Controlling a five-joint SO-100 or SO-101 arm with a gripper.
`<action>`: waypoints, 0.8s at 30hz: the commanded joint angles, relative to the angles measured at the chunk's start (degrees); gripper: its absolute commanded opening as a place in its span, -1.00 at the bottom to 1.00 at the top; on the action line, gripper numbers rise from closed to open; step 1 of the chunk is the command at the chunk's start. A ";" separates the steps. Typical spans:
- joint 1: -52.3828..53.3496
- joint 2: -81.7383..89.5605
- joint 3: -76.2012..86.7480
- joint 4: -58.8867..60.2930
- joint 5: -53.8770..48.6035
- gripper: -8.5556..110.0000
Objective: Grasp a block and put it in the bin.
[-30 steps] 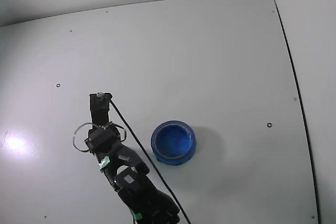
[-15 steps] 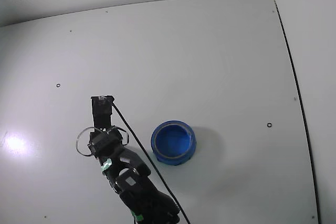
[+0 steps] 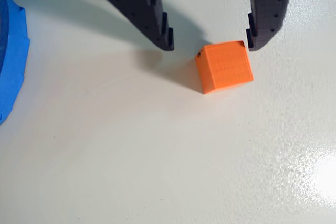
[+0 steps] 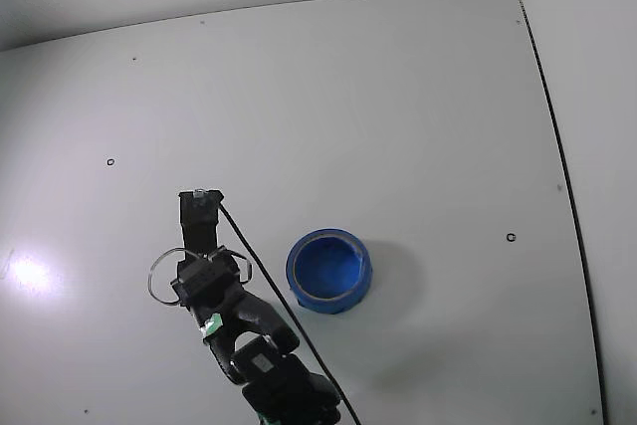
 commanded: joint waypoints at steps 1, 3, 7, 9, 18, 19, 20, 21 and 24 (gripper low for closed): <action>0.00 4.57 -0.88 -1.05 0.00 -0.52; 0.00 4.57 -1.49 -1.05 -0.26 -0.52; 0.00 4.48 -1.76 -1.14 -0.35 -0.52; 0.00 4.39 -1.76 -1.14 -0.35 -0.52; 0.09 -1.58 -1.85 -1.14 -0.53 -0.52; 0.09 -2.11 -1.85 -1.14 -0.53 -0.52; 0.09 -2.20 -1.58 -1.14 -0.53 -0.52; 0.00 -2.64 -1.41 -1.14 -0.53 -0.52; 0.00 -3.16 -1.76 -1.14 -0.53 -0.52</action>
